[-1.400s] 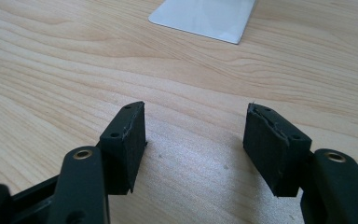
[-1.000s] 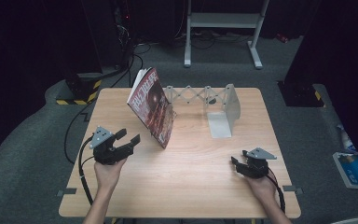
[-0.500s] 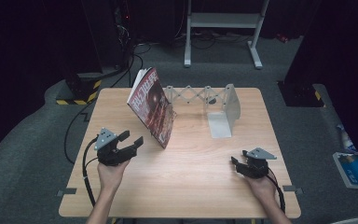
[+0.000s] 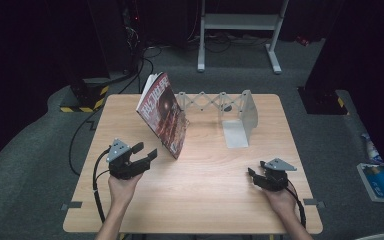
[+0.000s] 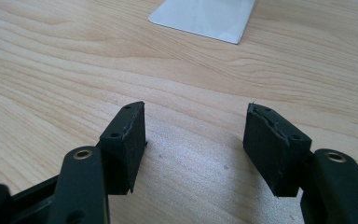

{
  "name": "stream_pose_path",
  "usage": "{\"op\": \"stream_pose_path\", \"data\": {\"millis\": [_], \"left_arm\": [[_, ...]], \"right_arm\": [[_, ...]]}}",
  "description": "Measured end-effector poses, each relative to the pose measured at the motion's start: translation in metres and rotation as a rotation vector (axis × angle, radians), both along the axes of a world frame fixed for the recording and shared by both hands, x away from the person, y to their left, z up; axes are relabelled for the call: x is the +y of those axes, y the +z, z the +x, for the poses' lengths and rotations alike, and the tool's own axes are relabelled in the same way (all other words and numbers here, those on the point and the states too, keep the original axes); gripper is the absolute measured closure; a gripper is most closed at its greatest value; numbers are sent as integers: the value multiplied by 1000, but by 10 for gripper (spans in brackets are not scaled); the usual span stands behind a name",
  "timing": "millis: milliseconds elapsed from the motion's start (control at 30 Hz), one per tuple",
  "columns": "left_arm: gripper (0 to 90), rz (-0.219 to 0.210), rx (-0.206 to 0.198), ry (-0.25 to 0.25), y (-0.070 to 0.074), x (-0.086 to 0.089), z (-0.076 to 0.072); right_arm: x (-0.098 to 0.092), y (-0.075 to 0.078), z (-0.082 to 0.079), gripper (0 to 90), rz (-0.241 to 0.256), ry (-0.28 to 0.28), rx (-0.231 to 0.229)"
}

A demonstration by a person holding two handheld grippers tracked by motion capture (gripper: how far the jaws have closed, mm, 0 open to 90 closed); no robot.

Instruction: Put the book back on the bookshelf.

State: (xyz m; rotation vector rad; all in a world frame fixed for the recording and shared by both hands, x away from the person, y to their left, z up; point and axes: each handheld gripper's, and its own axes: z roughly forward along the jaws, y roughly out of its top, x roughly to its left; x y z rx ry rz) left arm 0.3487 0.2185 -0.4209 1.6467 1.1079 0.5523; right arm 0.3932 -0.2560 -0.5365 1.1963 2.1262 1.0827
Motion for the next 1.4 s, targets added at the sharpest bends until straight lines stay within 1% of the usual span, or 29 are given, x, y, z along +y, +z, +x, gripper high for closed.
{"op": "stream_pose_path", "data": {"millis": [167,267,600,667,733,1033,1133,1233,1300,1400], "left_arm": [[375,0,17,-6,-5,-2,1],[374,-7,21,-8,-7,-4,1],[373,-6,45,-21,-16,-10,3],[373,-13,50,-23,-18,-11,3],[372,-7,56,-25,-20,-13,3],[371,-6,73,-31,-28,-19,5],[371,7,81,-39,-31,-22,5],[367,15,92,-46,-34,-25,6],[367,8,99,-46,-36,-26,7],[355,10,116,-50,-38,-28,9]], "right_arm": [[0,0,0,391,1,0,0],[0,0,0,391,1,0,0],[0,0,0,391,1,0,1],[0,0,0,391,1,0,1],[0,0,0,391,1,0,1],[0,0,0,391,0,0,0],[0,0,0,391,0,1,-1],[0,0,0,391,-2,2,-2],[0,0,0,391,-2,3,-2],[0,0,0,391,-2,2,-2]]}}
